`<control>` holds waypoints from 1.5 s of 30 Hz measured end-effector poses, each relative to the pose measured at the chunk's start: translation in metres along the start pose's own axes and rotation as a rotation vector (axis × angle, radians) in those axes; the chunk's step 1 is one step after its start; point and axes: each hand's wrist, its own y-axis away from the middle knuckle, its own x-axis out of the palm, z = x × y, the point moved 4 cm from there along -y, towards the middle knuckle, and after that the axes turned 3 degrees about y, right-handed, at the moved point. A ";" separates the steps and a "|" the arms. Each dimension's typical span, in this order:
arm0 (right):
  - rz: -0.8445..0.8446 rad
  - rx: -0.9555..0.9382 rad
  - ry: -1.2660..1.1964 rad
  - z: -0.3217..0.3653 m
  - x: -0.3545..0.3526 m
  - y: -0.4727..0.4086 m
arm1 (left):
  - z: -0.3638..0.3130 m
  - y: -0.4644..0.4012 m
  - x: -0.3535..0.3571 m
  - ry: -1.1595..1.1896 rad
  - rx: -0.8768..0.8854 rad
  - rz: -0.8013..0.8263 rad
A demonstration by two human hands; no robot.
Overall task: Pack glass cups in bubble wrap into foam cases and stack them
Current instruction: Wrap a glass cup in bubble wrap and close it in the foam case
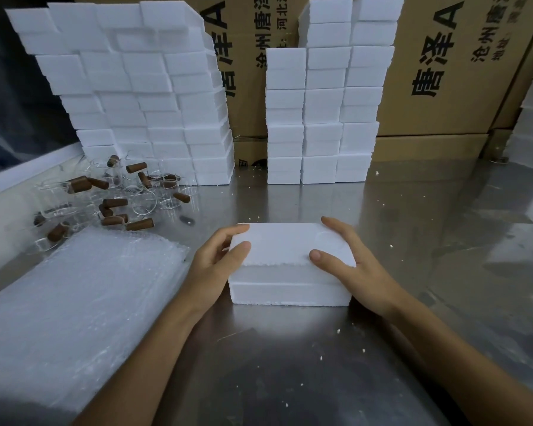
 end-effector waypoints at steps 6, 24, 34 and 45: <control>-0.003 -0.001 -0.019 -0.001 -0.003 -0.004 | 0.003 0.003 -0.013 0.063 -0.080 0.174; 0.084 0.012 -0.098 -0.009 -0.012 -0.009 | 0.003 0.006 -0.016 -0.164 -0.025 0.240; 0.217 -0.023 -0.136 -0.017 -0.023 -0.004 | 0.001 0.007 -0.011 -0.183 -0.039 0.239; 0.194 -0.060 0.024 -0.019 -0.027 -0.002 | 0.002 0.006 -0.018 -0.088 -0.090 0.192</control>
